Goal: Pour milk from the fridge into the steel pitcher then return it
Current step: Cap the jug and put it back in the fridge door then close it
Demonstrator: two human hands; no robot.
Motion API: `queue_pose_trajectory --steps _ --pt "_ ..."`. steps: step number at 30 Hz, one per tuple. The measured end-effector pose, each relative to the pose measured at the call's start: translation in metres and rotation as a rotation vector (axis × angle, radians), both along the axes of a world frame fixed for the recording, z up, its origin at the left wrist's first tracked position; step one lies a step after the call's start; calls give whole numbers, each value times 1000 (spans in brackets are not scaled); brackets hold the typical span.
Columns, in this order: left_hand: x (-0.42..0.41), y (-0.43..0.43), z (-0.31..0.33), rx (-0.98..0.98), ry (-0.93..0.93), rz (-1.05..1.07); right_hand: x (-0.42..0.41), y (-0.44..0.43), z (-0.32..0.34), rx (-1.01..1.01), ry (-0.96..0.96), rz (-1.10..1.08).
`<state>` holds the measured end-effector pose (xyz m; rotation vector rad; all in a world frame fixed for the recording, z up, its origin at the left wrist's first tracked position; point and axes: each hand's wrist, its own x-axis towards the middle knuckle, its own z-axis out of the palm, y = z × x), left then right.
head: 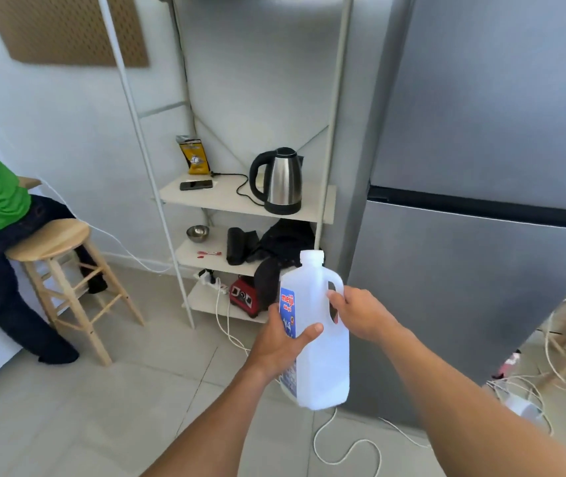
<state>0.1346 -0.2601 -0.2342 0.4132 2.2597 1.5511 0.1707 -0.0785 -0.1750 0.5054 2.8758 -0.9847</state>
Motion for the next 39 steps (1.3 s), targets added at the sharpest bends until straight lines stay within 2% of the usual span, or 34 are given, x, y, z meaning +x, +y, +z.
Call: queue_pose_trajectory --steps 8,19,27,34,39 --pt "-25 67 31 1 166 23 6 60 38 -20 189 -144" --pt "-67 136 66 -127 362 129 -21 126 54 54 256 -132" --pt "-97 173 70 -231 366 247 -65 172 49 269 264 -205" --pt "-130 199 69 -251 386 353 -106 200 42 423 338 -121" --pt "-141 210 66 -245 390 383 -129 210 37 519 303 -140"
